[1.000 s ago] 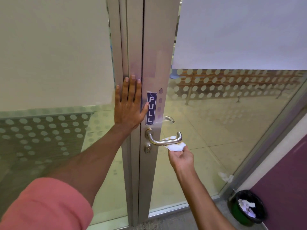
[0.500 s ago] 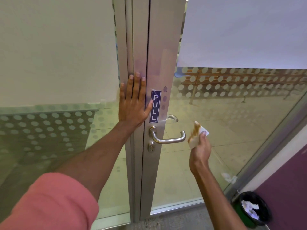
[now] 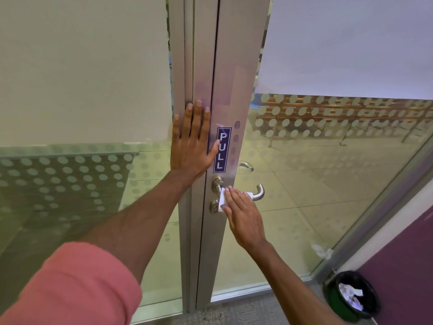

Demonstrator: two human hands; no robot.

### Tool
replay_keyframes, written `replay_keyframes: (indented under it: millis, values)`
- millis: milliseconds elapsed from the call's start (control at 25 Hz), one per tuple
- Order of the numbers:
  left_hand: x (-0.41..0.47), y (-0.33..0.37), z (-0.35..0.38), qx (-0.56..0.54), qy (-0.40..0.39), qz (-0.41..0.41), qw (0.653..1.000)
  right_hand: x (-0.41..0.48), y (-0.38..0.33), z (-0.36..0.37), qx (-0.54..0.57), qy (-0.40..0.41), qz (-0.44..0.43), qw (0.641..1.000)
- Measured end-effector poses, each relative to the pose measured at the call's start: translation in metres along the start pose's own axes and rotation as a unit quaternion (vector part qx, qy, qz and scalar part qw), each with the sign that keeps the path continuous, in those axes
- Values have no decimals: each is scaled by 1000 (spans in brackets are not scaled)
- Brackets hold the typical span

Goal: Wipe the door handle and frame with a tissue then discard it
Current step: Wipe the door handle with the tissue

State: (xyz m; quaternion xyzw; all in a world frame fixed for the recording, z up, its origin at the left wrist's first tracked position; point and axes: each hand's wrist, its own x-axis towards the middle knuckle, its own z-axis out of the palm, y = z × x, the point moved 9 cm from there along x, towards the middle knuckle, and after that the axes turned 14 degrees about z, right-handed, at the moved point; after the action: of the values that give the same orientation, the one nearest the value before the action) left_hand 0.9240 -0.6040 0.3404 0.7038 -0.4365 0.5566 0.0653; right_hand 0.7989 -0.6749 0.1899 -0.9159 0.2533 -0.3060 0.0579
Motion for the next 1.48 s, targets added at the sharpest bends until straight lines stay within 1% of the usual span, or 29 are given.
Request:
replay_keyframes:
  millis: [40,80,160,280,360,440,520,640,760,840,1000,1080,1200,1360,1480]
  values:
    - [0,0,0,0,2,1,1000,2,-3,-1,-17,25,-6,1000]
    - [1,1,-1,0,4,3,1000,4,-7,2,-26,27,-2,999]
    - [1,0,-1,-1,7,3,1000,7,-20,10,-16,-5,5,1000]
    - [1,0,-2,-3,12,3,1000,8,-26,13,-16,-13,-42,999]
    - [0,0,-2,-4,13,4,1000,5,-16,9,-12,-11,-75,997]
    - [1,0,-2,-6,14,6,1000,1,-4,4,-2,-8,-90,996]
    - [1,0,-2,0,12,7,1000,1,0,2,1,-2,-86,996]
    - [1,1,-2,2,14,7,1000,4,-15,8,-20,1,-84,996]
    - [1,0,-2,-5,13,5,1000,8,-30,19,-55,-27,-71,996]
    - [1,0,-2,-4,11,4,1000,9,-32,19,-55,-40,-66,996]
    - [1,1,-2,-1,2,4,1000,0,-3,5,-30,-33,-105,993]
    - [1,0,-1,0,-4,2,1000,2,25,-7,-11,-32,-90,995]
    - [1,1,-1,-3,-6,-1,1000,8,60,-17,1,-61,-55,997]
    - [1,0,-1,-4,-5,-5,1000,5,69,-8,37,-78,-4,996]
    - [0,0,1,-4,-8,-5,1000,6,74,-5,48,-95,-9,994]
